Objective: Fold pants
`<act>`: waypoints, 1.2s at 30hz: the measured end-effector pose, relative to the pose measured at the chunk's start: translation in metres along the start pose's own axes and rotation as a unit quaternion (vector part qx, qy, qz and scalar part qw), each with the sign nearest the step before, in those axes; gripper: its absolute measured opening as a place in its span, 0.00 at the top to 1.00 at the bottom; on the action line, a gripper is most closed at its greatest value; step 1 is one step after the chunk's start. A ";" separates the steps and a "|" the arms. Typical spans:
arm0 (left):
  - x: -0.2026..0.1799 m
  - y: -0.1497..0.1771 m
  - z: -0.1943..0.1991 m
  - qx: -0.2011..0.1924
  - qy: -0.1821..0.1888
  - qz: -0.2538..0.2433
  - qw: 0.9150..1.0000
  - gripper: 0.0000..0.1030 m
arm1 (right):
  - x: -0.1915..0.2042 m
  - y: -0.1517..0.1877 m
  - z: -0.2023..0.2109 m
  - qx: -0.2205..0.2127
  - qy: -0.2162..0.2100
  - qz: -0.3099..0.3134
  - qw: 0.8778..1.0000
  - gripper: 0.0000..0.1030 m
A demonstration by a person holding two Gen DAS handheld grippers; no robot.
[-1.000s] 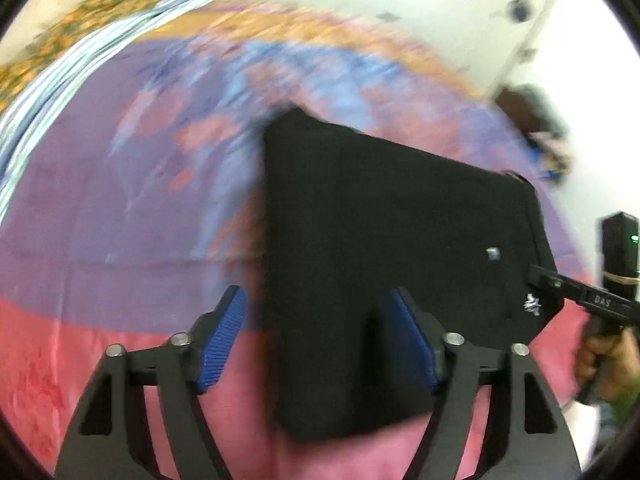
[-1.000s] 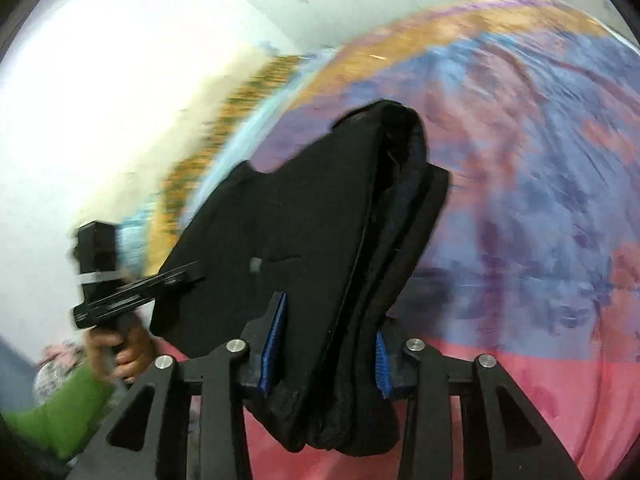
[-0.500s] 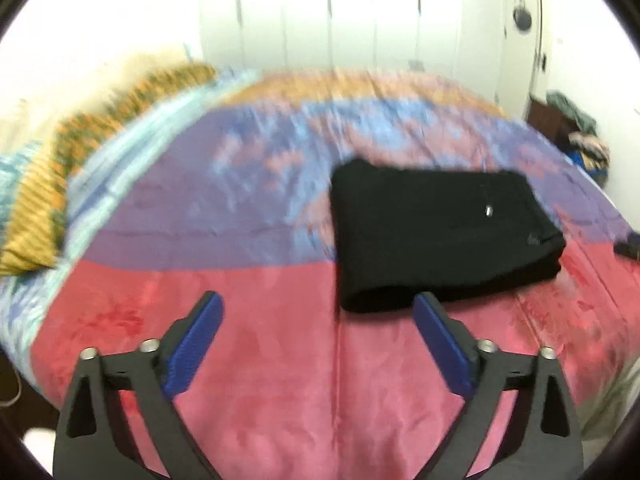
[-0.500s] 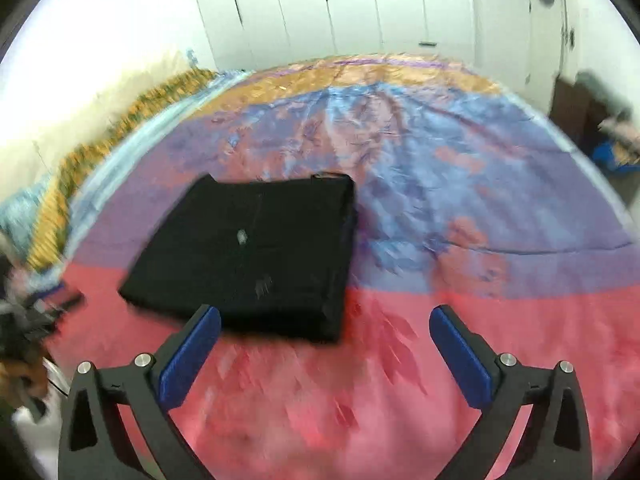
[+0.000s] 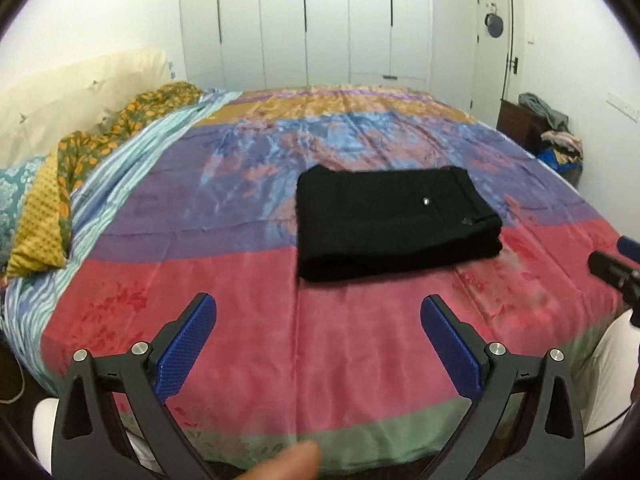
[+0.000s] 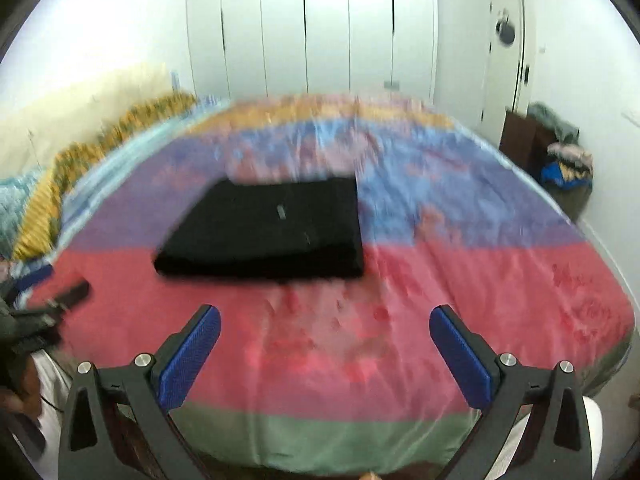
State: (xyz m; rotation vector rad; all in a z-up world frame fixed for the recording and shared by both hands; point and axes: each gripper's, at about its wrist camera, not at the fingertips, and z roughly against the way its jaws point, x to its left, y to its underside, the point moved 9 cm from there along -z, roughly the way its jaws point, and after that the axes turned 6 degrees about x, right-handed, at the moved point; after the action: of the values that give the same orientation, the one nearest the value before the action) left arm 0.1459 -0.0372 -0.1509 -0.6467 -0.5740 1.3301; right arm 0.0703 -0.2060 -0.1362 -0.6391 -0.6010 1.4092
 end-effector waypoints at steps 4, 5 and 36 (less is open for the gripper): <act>-0.004 -0.003 0.009 0.005 0.029 0.009 1.000 0.01 | 0.013 -0.001 -0.008 0.036 -0.016 0.009 0.999 0.00; -0.005 -0.003 0.013 0.004 0.033 0.010 0.999 0.00 | 0.014 0.000 -0.004 0.029 -0.009 0.011 0.999 0.00; -0.003 -0.004 0.043 0.101 -0.028 0.025 0.994 0.01 | 0.059 -0.010 0.038 0.039 0.012 0.066 0.997 0.00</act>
State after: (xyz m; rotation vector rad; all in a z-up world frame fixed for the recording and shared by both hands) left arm 0.1175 -0.0365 -0.1176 -0.4623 -0.4637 1.4351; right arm 0.0538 -0.1460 -0.1023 -0.6409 -0.4891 1.5395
